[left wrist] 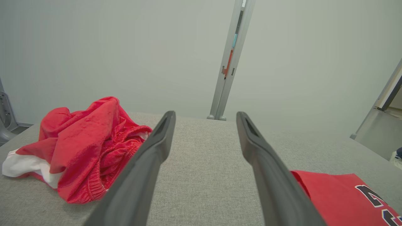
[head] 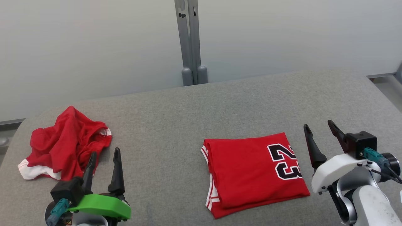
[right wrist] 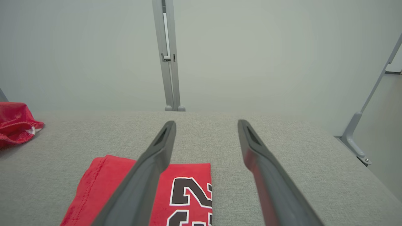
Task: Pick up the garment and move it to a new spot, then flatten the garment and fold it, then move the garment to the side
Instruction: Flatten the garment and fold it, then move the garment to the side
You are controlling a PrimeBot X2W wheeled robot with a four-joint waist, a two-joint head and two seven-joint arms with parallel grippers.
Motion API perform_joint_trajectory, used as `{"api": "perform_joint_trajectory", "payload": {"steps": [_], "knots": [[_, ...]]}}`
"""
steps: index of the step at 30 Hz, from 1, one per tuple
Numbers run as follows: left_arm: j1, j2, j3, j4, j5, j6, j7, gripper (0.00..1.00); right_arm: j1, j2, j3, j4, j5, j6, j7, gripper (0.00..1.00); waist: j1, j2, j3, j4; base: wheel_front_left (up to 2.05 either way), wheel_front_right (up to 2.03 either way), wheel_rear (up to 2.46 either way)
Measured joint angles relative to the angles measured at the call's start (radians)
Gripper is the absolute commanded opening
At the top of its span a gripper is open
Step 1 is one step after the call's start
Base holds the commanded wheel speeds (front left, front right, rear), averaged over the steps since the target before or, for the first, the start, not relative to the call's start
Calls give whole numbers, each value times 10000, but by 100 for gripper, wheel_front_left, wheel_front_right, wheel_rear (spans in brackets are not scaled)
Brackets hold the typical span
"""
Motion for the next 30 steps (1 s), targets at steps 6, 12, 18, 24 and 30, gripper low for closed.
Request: {"api": "perform_joint_trajectory", "payload": {"steps": [6,12,18,24,30], "knots": [[52,0,-201,167,127,-77,0,100,162,-207,-46,407,-316,2,-221,100,0,0,-91,184,0,0,0],[64,4,-299,378,209,-88,-2,100,164,-433,251,700,-345,2,-339,100,0,0,-86,215,0,0,0],[76,6,-196,351,276,-67,0,100,132,-550,466,825,-261,2,-395,100,0,0,-57,172,0,0,0],[198,-44,-102,213,207,-2,-2,100,46,-656,673,884,-192,2,-320,100,0,0,32,207,0,0,0],[183,-63,-10,0,293,0,-2,100,-67,-631,474,959,-174,2,-128,100,0,0,212,349,0,0,0]]}}
